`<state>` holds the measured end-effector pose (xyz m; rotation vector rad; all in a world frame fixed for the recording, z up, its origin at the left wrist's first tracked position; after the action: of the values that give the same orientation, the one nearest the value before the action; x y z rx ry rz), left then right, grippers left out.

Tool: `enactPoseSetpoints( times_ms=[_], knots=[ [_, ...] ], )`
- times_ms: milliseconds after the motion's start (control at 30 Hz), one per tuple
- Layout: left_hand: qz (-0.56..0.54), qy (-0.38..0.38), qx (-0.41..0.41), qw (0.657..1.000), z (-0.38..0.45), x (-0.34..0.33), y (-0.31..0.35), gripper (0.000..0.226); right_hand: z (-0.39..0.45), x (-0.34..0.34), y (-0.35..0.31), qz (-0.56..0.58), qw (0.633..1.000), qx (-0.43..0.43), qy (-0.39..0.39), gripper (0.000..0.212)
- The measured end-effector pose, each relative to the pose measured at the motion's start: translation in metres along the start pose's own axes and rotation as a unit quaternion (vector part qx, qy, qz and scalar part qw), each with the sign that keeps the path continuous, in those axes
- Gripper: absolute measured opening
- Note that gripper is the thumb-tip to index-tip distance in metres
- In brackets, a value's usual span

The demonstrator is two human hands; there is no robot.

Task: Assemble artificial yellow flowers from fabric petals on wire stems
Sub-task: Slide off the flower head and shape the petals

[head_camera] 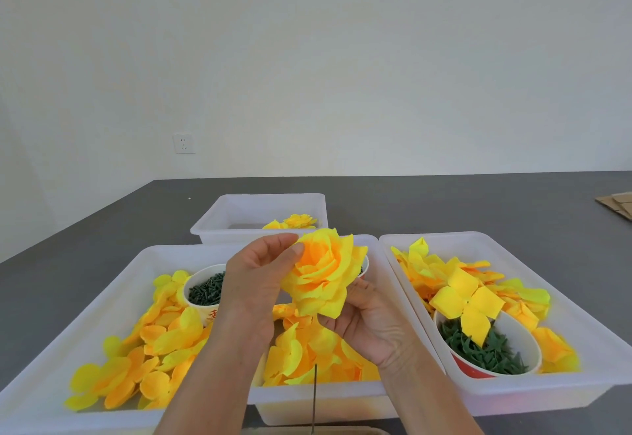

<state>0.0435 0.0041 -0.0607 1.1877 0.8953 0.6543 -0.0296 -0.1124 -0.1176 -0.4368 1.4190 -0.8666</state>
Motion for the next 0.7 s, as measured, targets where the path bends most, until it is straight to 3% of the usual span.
enactPoseSetpoints(
  times_ms=[67,200,400,700],
  knots=[
    [-0.006,0.0,0.022,1.0,0.0,0.0,-0.004,0.009,0.0,0.001,0.0,0.003,1.0,0.0,0.002,0.049],
    [0.004,0.001,0.046,0.999,-0.002,0.001,-0.011,0.013,-0.001,0.002,0.0,0.023,0.999,-0.009,0.044,0.016],
    [-0.027,0.024,0.046,0.998,0.002,0.005,-0.008,0.014,0.003,0.007,-0.004,0.111,0.986,-0.013,0.127,0.011],
    [-0.024,0.056,0.051,0.997,0.03,0.019,-0.002,0.014,0.023,0.013,-0.045,0.138,0.974,0.013,0.178,0.012]
  ],
)
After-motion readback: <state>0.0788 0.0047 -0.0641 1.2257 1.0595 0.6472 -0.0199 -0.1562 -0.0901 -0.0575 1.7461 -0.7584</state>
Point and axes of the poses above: each hand's wrist, its own z-axis towards the middle knuckle, its own x-axis out of the back of the hand, y = z × x, the point moved 1 cm from there along z, towards the middle knuckle, and after that the axes turned 2 degrees about -y, right-handed, at the moved point
